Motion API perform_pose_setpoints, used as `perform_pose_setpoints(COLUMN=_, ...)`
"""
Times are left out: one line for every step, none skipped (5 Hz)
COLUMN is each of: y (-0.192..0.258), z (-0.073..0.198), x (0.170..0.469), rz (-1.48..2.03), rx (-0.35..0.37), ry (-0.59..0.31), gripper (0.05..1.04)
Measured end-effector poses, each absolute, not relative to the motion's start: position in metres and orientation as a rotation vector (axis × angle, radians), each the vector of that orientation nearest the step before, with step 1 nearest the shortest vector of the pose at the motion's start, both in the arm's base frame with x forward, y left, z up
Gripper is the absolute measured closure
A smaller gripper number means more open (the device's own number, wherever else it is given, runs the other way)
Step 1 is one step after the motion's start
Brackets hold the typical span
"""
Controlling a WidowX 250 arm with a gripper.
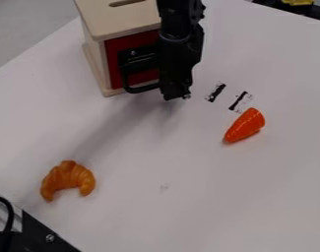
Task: Open the drawer
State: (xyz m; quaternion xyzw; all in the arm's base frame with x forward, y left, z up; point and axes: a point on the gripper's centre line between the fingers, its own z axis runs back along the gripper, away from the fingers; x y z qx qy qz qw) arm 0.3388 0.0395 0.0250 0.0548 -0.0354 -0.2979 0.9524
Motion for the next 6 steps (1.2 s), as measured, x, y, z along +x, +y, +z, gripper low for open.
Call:
perform_pose_setpoints(y=0.035, z=0.026, x=0.334, rz=-0.609, rx=0.110, ry=-0.073, gripper=0.960)
perform_pose_setpoints(y=0.030, z=0.028, x=0.331, rz=-0.618, rx=0.120, ry=-0.073, gripper=0.960)
perform_pose_setpoints(y=0.021, z=0.030, x=0.326, rz=-0.626, rx=0.130, ry=-0.085, gripper=0.960)
perform_pose_setpoints(y=0.012, z=0.030, x=0.320, rz=-0.626, rx=0.129, ry=-0.088, gripper=0.960)
perform_pose_setpoints(y=0.006, z=0.029, x=0.315, rz=-0.638, rx=0.129, ry=-0.095, gripper=0.960)
perform_pose_setpoints(y=-0.005, z=0.027, x=0.311, rz=-0.647, rx=0.128, ry=-0.089, gripper=0.960)
